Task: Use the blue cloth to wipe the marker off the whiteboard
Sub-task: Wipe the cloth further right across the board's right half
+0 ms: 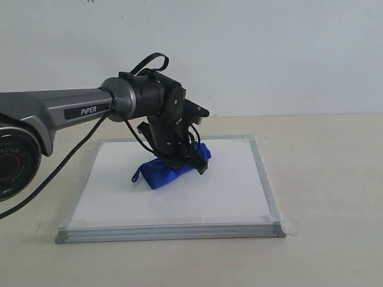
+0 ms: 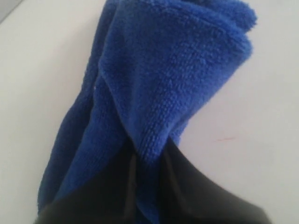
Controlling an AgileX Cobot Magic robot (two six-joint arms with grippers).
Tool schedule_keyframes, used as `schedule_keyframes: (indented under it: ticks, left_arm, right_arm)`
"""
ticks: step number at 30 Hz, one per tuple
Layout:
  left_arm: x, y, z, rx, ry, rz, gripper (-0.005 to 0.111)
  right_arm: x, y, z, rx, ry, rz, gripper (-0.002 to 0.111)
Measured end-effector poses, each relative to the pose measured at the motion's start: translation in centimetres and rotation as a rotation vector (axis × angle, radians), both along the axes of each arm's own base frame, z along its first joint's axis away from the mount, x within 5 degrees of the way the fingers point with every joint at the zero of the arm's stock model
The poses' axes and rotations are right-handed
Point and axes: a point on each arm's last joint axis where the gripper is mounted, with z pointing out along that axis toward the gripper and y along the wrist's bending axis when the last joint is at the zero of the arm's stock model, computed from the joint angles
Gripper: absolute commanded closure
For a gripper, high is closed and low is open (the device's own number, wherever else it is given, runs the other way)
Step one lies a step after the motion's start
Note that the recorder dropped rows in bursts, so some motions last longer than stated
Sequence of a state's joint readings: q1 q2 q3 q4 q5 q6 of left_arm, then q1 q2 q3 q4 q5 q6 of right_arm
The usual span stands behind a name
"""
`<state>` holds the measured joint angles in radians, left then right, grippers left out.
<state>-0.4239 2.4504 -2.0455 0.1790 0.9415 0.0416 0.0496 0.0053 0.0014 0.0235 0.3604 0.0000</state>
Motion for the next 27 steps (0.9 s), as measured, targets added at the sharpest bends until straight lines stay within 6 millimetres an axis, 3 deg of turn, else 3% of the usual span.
schedule_keyframes:
  ticks: [5, 11, 14, 17, 19, 24, 27]
  left_arm:
    - [-1.0, -1.6, -0.2, -0.057, 0.063, -0.087, 0.103]
    - [-4.3, -7.8, 0.2, -0.19, 0.133, -0.303, 0.103]
    - [-4.7, -8.6, 0.3, -0.159, 0.115, -0.303, 0.103]
    - [-4.0, -7.5, 0.3, -0.11, 0.086, -0.223, 0.103]
    - [-2.9, -5.7, 0.2, -0.063, 0.06, -0.152, 0.103]
    - [0.3, 0.8, 0.2, 0.032, 0.007, 0.05, 0.103]
    - [0.9, 2.4, 0.1, 0.017, 0.015, 0.097, 0.103]
  right_arm:
    - [0.0, 0.0, 0.0, 0.0, 0.0, 0.0, 0.107]
    - [0.0, 0.0, 0.0, 0.0, 0.0, 0.0, 0.107]
    - [0.0, 0.0, 0.0, 0.0, 0.0, 0.0, 0.107]
    - [0.0, 0.0, 0.0, 0.0, 0.0, 0.0, 0.107]
    - [0.0, 0.0, 0.0, 0.0, 0.0, 0.0, 0.107]
    - [0.0, 0.0, 0.0, 0.0, 0.0, 0.0, 0.107]
    - [0.0, 0.0, 0.0, 0.0, 0.0, 0.0, 0.107]
